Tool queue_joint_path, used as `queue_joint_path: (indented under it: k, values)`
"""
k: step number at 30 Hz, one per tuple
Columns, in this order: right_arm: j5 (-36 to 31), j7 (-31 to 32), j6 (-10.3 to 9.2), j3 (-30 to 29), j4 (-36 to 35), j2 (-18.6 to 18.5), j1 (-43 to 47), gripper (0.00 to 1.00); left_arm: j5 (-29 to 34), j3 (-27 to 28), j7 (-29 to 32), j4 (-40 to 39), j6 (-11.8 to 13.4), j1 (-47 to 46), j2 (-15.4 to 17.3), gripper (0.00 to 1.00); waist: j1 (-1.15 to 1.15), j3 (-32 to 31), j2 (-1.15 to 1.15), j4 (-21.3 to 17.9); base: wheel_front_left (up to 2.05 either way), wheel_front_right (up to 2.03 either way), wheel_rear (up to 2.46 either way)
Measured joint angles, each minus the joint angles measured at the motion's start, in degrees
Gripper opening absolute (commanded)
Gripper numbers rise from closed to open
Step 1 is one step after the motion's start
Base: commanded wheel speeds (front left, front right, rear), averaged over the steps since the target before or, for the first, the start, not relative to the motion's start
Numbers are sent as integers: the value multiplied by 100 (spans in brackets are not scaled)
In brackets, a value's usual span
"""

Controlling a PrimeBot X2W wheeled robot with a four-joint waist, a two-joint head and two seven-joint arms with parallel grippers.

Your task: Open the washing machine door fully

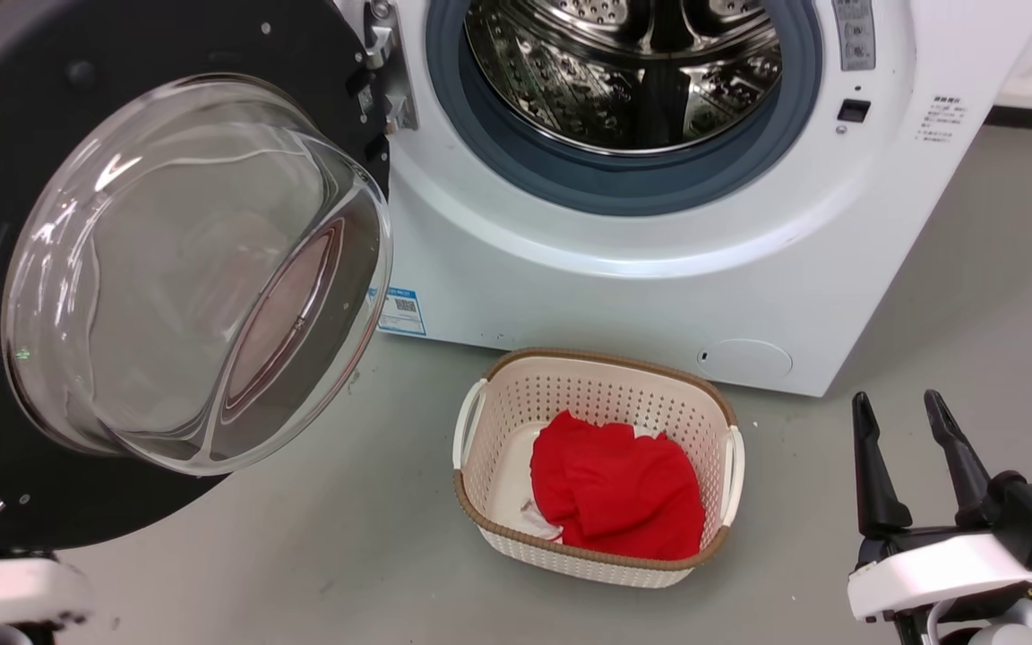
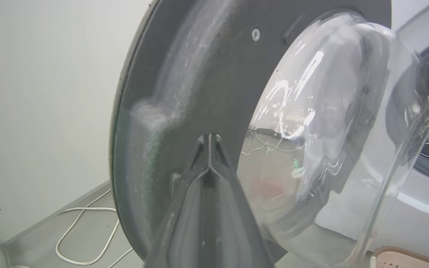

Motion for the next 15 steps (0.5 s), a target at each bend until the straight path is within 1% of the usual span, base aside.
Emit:
queue_joint_path:
  k: [3,4,5,7,11,15]
  values:
    - [24,-21,0,34,35,0,41,100,125,-120,0,-142,-53,222,-211,0,0,-89,0,33,0,0,0]
    - [26,-22,0,43,47,0,44,100,187,-179,0,-187,-70,316,-282,15,0,-122,0,45,0,0,0]
    - [35,-24,0,48,55,0,48,100,220,-227,0,-265,-71,404,-371,39,0,-151,0,58,0,0,0]
    - [40,-30,0,83,79,0,55,100,287,-332,0,-383,-98,538,-520,100,0,-204,0,81,0,0,0]
    - [45,-47,0,163,109,0,116,100,370,-500,0,-625,-158,767,-711,100,0,-305,0,84,0,0,0]
    - [40,-48,0,213,101,1,116,100,446,-708,0,-907,-180,954,-887,100,0,-371,0,4,0,0,0]
